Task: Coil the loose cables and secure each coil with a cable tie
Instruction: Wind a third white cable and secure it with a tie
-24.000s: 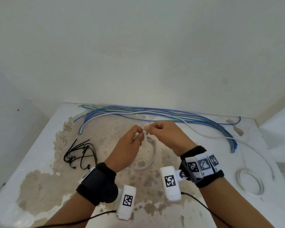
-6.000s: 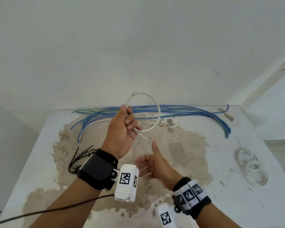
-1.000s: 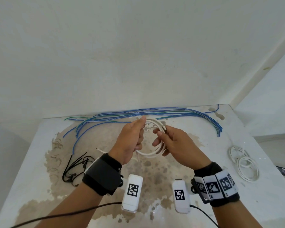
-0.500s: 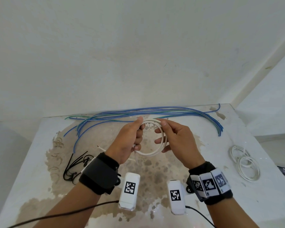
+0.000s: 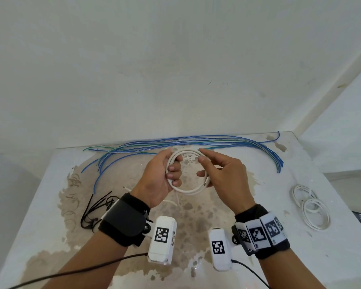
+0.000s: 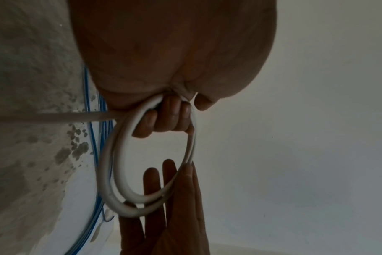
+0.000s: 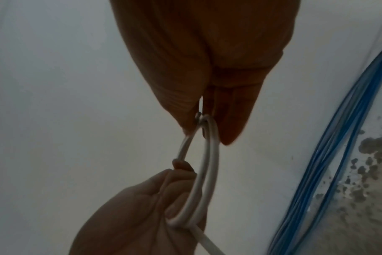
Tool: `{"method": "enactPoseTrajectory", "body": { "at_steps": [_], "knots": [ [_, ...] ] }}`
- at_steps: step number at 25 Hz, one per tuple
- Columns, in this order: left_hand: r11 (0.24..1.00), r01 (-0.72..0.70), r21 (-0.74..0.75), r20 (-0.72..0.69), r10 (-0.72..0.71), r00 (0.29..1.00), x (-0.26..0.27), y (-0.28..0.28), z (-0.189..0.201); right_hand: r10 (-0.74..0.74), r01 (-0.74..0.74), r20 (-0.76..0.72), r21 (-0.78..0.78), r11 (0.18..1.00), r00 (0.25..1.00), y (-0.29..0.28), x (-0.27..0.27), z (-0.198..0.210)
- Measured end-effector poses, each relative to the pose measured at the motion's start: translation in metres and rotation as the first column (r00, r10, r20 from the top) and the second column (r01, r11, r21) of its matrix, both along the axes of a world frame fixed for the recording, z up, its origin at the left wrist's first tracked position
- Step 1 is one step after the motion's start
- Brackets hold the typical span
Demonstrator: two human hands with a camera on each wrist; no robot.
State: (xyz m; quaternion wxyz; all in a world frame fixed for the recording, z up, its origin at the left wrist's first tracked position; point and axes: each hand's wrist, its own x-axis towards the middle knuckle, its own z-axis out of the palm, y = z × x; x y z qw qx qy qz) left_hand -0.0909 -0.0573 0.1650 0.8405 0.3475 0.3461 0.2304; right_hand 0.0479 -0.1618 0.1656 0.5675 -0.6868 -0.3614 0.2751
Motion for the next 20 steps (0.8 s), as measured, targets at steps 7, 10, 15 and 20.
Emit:
{"method": "enactPoseTrajectory", "body": {
  "at_steps": [7,10,15,20],
  "knots": [
    [0.995,-0.086,0.054,0.012,0.085,0.996,0.003,-0.005,0.000,-0.132,0.137,-0.121,0.039,0.990,0.984,0.009,-0.003,0.004],
    [0.987,-0.145,0.074,0.017,0.144,0.989,0.003,-0.004,0.001,-0.094,0.098,-0.148,0.017,0.995,0.984,0.008,-0.005,0.005],
    [0.993,-0.115,0.035,0.045,0.113,0.993,-0.002,0.000,-0.003,0.017,-0.032,-0.599,-0.015,0.999,0.800,0.009,0.006,0.004],
    [0.999,0.000,0.036,0.048,-0.002,0.999,-0.005,0.004,-0.003,0.036,-0.037,-0.671,0.013,0.999,0.740,0.011,0.014,0.000]
  ]
}}
